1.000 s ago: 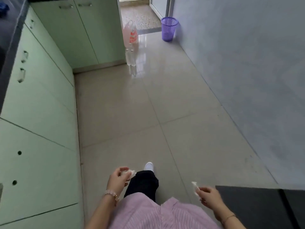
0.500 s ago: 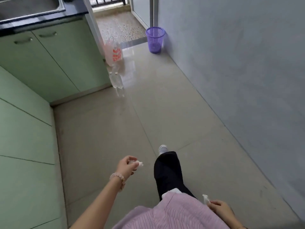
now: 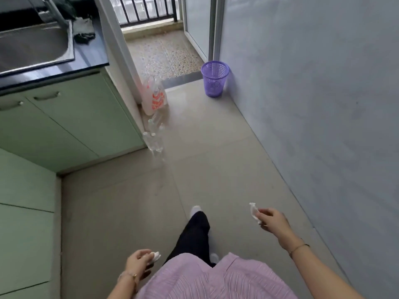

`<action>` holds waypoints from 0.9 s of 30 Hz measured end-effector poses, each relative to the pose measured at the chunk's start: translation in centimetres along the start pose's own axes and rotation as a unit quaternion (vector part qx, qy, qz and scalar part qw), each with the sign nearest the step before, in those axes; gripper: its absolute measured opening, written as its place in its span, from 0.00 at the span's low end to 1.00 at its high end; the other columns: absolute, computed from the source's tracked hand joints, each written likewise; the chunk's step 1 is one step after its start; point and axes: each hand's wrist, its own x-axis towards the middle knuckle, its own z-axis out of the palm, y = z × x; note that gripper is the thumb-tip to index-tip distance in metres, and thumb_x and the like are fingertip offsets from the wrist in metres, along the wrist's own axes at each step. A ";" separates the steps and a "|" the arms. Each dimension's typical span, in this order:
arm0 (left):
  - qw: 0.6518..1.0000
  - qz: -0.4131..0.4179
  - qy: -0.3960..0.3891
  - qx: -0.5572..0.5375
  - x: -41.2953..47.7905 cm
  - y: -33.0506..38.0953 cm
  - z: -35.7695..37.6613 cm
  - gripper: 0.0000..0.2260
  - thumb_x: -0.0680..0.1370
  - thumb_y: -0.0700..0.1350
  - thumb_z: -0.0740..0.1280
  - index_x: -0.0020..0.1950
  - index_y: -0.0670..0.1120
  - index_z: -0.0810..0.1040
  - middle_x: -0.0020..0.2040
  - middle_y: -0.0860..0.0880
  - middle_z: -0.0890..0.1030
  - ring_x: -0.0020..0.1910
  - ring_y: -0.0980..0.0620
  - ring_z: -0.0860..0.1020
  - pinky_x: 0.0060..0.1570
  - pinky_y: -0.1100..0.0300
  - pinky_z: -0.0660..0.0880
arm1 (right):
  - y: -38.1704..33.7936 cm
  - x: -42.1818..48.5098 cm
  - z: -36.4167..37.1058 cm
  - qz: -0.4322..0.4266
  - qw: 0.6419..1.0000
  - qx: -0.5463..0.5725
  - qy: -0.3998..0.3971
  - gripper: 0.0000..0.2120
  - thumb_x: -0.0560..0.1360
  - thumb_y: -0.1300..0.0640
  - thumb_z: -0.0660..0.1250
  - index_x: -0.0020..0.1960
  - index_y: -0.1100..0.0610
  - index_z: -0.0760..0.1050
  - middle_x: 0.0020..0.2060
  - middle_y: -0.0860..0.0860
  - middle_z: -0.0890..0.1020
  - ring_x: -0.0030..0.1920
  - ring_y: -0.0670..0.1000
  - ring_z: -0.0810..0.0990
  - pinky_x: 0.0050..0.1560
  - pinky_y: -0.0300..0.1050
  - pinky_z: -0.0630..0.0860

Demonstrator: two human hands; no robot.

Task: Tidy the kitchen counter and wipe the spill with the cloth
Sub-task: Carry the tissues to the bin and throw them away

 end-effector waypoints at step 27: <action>0.994 0.053 -0.090 0.012 28.2 69.5 21.1 0.03 0.75 0.37 0.66 0.43 0.45 0.75 0.39 0.45 0.77 0.35 0.49 0.76 0.34 0.61 0.70 | -41.0 44.4 -1.6 0.107 0.992 0.004 0.071 0.18 0.71 0.55 0.72 0.26 0.62 0.74 0.24 0.54 0.73 0.26 0.48 0.69 0.18 0.30 0.62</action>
